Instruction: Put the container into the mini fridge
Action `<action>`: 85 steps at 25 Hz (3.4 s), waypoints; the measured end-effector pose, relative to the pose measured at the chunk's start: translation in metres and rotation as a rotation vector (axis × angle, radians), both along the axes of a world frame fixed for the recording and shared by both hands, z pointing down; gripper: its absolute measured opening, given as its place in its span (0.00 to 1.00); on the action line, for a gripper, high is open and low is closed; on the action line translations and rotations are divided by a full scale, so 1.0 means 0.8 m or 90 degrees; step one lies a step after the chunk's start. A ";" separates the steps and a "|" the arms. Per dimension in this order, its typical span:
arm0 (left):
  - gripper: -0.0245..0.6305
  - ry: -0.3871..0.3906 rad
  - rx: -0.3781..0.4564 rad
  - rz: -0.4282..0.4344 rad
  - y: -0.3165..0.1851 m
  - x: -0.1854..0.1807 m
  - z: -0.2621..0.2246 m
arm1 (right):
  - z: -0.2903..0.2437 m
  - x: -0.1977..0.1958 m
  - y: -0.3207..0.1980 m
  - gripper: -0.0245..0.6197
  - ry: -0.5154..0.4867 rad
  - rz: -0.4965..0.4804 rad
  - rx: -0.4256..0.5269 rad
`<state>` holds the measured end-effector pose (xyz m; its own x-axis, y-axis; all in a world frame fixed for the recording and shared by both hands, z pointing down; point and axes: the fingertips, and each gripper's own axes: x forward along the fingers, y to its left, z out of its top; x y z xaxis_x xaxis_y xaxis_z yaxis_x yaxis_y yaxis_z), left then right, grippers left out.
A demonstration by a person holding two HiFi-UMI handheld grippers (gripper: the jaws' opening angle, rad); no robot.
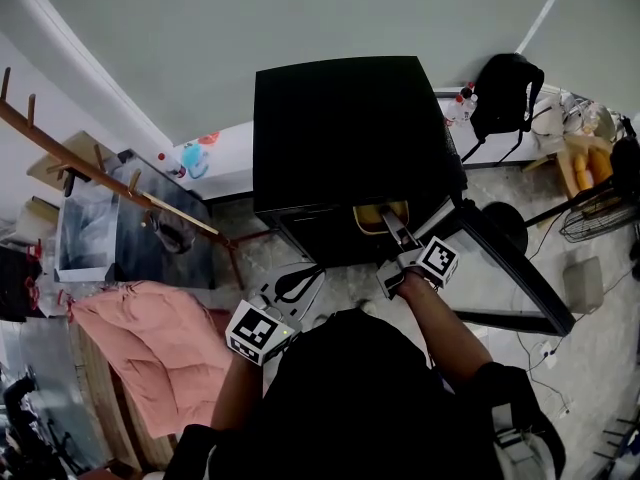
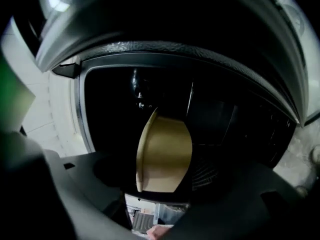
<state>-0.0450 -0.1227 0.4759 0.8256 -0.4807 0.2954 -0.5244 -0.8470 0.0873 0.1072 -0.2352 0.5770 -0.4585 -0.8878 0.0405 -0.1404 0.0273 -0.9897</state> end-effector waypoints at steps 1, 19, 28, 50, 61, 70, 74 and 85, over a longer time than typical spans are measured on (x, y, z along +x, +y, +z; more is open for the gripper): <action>0.09 0.002 -0.001 0.000 0.000 0.000 0.001 | -0.001 0.000 0.005 0.54 0.007 -0.004 0.002; 0.09 0.026 -0.031 0.103 0.013 0.044 0.021 | -0.020 -0.007 0.084 0.39 0.303 -0.031 0.047; 0.09 0.022 -0.027 0.097 -0.001 0.033 0.020 | -0.022 -0.010 0.059 0.30 0.305 -0.025 0.032; 0.09 0.028 -0.003 -0.009 -0.047 -0.034 0.008 | -0.017 -0.012 -0.020 0.28 0.320 -0.036 0.024; 0.09 0.078 0.037 -0.070 -0.049 -0.053 -0.018 | -0.051 -0.018 0.028 0.27 0.435 -0.091 0.092; 0.09 0.104 0.084 -0.196 -0.060 -0.095 -0.049 | -0.110 0.009 0.065 0.16 0.562 -0.042 0.178; 0.09 0.127 0.102 -0.251 -0.062 -0.113 -0.066 | -0.135 0.023 0.076 0.10 0.635 0.006 0.219; 0.09 0.152 0.092 -0.265 -0.054 -0.122 -0.069 | -0.154 0.007 0.072 0.09 0.582 0.017 0.235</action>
